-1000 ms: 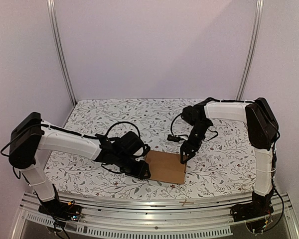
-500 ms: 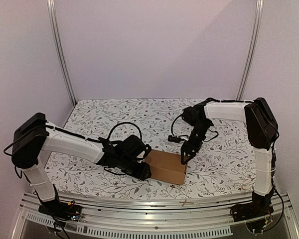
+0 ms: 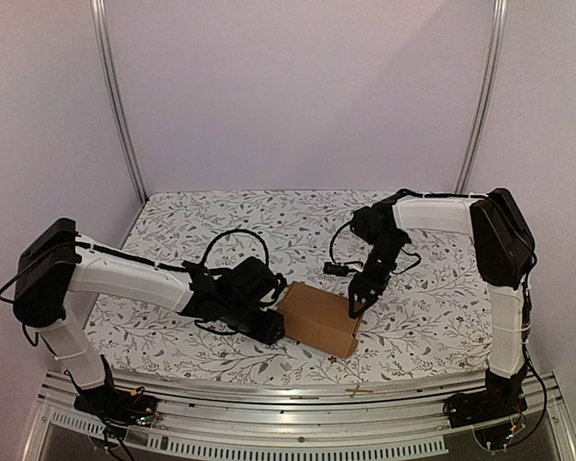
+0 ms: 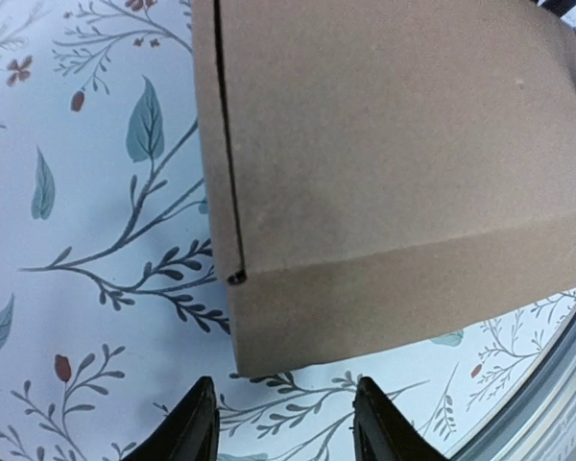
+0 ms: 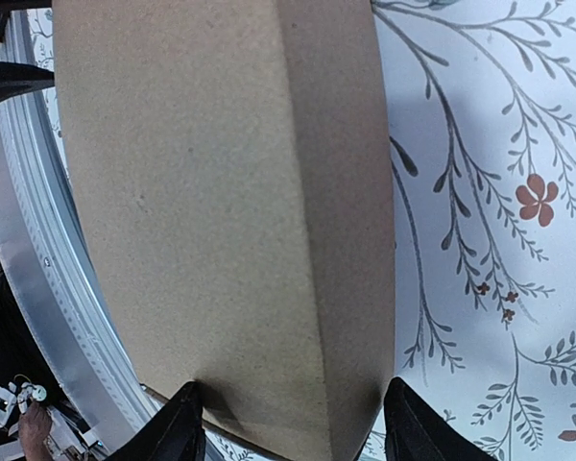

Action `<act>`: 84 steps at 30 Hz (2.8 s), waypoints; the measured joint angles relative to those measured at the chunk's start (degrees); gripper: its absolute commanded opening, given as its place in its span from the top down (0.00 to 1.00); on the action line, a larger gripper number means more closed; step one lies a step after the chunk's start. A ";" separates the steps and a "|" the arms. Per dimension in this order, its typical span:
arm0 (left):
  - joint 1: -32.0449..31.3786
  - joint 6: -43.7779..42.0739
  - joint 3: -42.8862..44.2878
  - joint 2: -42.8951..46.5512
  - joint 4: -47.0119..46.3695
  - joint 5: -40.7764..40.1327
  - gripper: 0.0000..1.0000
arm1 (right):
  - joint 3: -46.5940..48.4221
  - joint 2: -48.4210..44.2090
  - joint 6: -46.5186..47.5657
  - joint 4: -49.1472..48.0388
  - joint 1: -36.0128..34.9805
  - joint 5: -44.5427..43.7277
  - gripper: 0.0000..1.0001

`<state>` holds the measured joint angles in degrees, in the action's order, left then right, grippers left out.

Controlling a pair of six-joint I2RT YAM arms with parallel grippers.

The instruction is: Fold the paper box

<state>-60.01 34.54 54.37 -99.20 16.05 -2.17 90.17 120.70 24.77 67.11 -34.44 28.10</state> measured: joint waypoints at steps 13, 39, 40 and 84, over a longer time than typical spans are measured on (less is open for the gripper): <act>0.00 -1.20 0.26 7.41 4.35 -1.36 0.45 | 0.31 0.04 0.13 0.33 -0.02 0.20 0.36; -0.37 0.48 -0.63 7.26 2.12 -2.14 0.44 | -1.36 -2.67 2.95 0.92 0.81 -0.55 0.15; -0.37 0.37 -0.35 7.08 2.14 -2.10 0.44 | -1.66 -3.65 3.32 1.01 0.85 -1.05 0.12; 4.63 -1.75 3.43 1.33 2.19 9.46 0.46 | -35.52 -29.70 38.18 -36.37 -22.21 -24.85 0.24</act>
<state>-55.37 32.80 57.80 -97.86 18.24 7.29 54.65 91.00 62.96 30.74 -56.64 3.25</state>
